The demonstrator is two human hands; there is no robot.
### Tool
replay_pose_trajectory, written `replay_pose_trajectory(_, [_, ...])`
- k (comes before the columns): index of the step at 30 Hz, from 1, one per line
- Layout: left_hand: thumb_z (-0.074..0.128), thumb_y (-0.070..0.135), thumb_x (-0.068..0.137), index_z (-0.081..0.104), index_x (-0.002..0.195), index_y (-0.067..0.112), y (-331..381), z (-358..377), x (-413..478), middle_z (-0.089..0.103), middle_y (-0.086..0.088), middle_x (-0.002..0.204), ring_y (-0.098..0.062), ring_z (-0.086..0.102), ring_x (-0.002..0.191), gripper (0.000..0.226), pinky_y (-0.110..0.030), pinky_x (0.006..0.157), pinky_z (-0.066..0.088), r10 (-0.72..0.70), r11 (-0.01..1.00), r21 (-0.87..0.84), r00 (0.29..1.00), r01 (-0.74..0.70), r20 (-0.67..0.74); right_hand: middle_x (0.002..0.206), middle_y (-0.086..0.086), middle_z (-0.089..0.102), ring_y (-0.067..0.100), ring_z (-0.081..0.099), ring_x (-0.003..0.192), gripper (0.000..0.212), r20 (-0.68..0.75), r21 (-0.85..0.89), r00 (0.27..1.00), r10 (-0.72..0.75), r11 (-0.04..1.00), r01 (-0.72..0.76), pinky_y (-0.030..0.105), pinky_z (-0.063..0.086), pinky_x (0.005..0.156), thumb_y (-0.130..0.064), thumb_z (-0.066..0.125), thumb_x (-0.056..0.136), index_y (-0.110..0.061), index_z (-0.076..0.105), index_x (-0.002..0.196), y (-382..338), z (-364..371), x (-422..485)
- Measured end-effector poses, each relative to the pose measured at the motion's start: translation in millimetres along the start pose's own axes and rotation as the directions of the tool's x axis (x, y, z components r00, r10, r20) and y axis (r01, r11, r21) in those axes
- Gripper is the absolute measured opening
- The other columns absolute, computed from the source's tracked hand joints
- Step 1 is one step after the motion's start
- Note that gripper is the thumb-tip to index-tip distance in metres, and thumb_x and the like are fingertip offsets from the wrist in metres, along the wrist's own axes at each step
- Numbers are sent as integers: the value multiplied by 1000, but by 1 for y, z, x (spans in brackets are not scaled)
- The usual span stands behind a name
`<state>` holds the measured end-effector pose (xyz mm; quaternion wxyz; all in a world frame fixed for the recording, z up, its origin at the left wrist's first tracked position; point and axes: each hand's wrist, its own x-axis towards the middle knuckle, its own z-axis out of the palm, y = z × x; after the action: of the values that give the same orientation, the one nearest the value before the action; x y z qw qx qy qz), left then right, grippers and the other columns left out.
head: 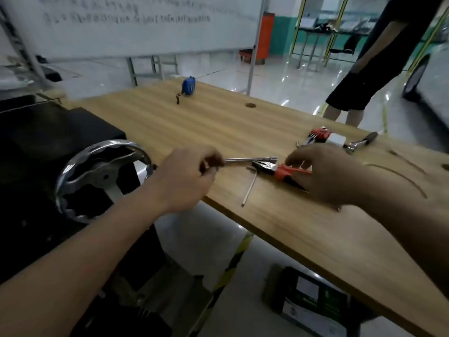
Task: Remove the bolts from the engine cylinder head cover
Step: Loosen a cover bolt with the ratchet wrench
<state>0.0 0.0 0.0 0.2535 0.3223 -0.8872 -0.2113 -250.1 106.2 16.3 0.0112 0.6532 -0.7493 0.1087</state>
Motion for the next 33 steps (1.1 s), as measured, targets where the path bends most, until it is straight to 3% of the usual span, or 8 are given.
replay_pose_trajectory(2, [61, 21, 93, 59, 124, 29, 3, 25, 54, 62, 9, 121, -12, 55, 111, 32, -35, 94, 49, 3, 983, 181, 996, -18, 85, 117, 0, 67, 15, 58, 102, 31, 77, -24, 994, 83, 996, -82, 25, 41, 85, -24, 65, 91, -20, 67, 122, 18, -2, 20])
replay_pose_trajectory(4, [63, 25, 92, 49, 136, 28, 4, 50, 98, 52, 4, 136, -19, 47, 125, 46, -41, 102, 46, -15, 944, 323, 974, -60, 224, 117, 2, 68, 17, 59, 104, 28, 46, 11, 989, 140, 990, -140, 23, 39, 85, -19, 63, 92, -18, 69, 119, 40, -3, 41])
replay_pose_trajectory(9, [61, 20, 91, 55, 131, 24, -11, 90, 140, 59, -4, 129, -25, 58, 111, 40, -40, 93, 52, -113, 908, 411, 901, -78, 419, 115, 8, 69, 29, 61, 105, 30, 48, -116, 957, 285, 954, -278, 26, 42, 82, -10, 55, 91, -15, 71, 116, 95, -2, 76])
replay_pose_trajectory(14, [60, 11, 92, 61, 121, 21, -17, 96, 153, 62, -7, 121, -27, 59, 107, 31, -33, 84, 50, -114, 900, 427, 899, -86, 422, 114, 18, 68, 37, 62, 103, 36, 98, -179, 933, 348, 928, -327, 42, 54, 90, -2, 52, 89, -11, 69, 120, 139, 7, 105])
replay_pose_trajectory(19, [59, 10, 92, 59, 119, 16, -25, 92, 160, 60, -10, 120, -28, 57, 108, 28, -30, 77, 40, -170, 917, 397, 938, 39, 301, 123, 14, 66, 31, 61, 101, 49, 121, -178, 935, 333, 934, -309, 27, 45, 70, 7, 49, 86, -14, 67, 126, 163, 9, 133])
replay_pose_trajectory(23, [54, 9, 92, 54, 116, 14, -33, 83, 160, 58, -11, 116, -28, 55, 103, 24, -33, 79, 42, -183, 936, 338, 953, 94, 242, 133, 12, 61, 32, 57, 118, 54, 136, -260, 915, 379, 905, -337, 36, 48, 91, 7, 49, 86, -15, 60, 134, 198, -1, 130])
replay_pose_trajectory(29, [53, 11, 94, 48, 101, 22, -27, 89, 155, 57, -6, 105, -23, 53, 94, 14, -36, 78, 43, -117, 956, 290, 959, 39, 258, 139, 15, 54, 34, 55, 121, 73, 201, -386, 856, 477, 842, -378, 38, 50, 90, 3, 56, 88, -25, 35, 152, 243, 19, 105])
replay_pose_trajectory(33, [53, 9, 93, 50, 100, 22, -21, 90, 151, 59, -4, 96, -23, 54, 88, 15, -38, 76, 44, -29, 978, 209, 982, -11, 189, 124, 8, 63, 29, 61, 107, 55, 226, -462, 881, 415, 842, -278, 40, 54, 89, -5, 61, 88, -26, 53, 138, 253, 24, 106])
